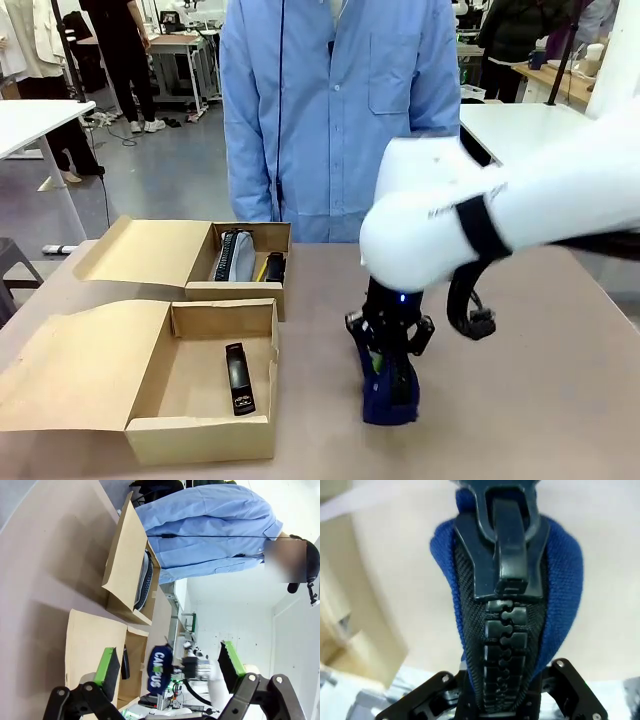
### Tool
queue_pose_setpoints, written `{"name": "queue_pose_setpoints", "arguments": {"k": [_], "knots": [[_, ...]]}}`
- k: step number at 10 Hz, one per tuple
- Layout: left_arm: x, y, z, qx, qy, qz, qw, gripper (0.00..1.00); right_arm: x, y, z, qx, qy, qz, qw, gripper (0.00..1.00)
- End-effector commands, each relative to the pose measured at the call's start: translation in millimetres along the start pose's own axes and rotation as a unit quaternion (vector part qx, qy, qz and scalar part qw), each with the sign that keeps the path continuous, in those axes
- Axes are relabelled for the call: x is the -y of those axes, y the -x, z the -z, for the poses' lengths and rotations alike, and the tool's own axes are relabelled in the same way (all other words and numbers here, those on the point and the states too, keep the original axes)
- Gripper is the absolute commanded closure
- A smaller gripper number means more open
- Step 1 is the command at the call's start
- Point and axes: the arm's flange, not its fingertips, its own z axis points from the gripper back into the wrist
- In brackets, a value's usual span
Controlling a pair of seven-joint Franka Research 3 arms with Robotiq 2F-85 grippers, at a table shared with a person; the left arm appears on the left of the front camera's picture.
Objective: Place items inside the box.
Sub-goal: Pick up a Pencil pouch or Stapler and place it inside the Mailer Box closest to the robot.
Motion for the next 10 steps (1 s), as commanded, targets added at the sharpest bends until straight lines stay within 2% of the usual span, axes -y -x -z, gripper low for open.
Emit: {"name": "queue_pose_setpoints", "arguments": {"k": [1, 2, 3, 4, 5, 6, 7, 8, 10], "knots": [[0.1, 1.1, -0.2, 0.003, 0.011, 0.009, 1.0, 0.0, 4.9, 64.3, -62.8, 0.043, -0.073, 0.008, 0.996, 1.0], [0.1, 1.1, -0.2, 0.003, 0.011, 0.009, 1.0, 0.0, -2.4, 79.4, -65.3, 0.038, -0.082, -0.009, 0.996, 1.0], [0.1, 1.1, -0.2, 0.003, 0.011, 0.009, 1.0, 0.0, 2.7, 79.2, -66.0, 0.028, -0.09, -0.018, 0.995, 1.0], [0.1, 1.1, -0.2, 0.003, 0.011, 0.009, 1.0, 0.0, -13.8, 57.2, -70.5, 0.028, -0.074, -0.001, 0.997, 1.0], [0.1, 1.1, -0.2, 0.003, 0.011, 0.009, 1.0, 0.0, -13.8, 57.2, -70.5, 0.028, -0.074, -0.001, 0.997, 1.0], [0.1, 1.1, -0.2, 0.003, 0.011, 0.009, 1.0, 0.0, -11.9, 83.9, -85.6, 0.037, -0.085, -0.008, 0.996, 0.94], [0.1, 1.1, -0.2, 0.003, 0.011, 0.009, 1.0, 0.0, -22.0, 92.0, -82.2, 0.064, -0.041, 0.022, 0.997, 0.94], [0.1, 1.1, -0.2, 0.003, 0.011, 0.009, 1.0, 0.0, -49.7, 94.6, -81.0, 0.078, -0.031, 0.02, 0.996, 0.94], [0.1, 1.1, -0.2, 0.003, 0.011, 0.009, 1.0, 0.0, -127.4, 94.1, -78.4, 0.076, 0.016, -0.008, 0.997, 0.94]]}}
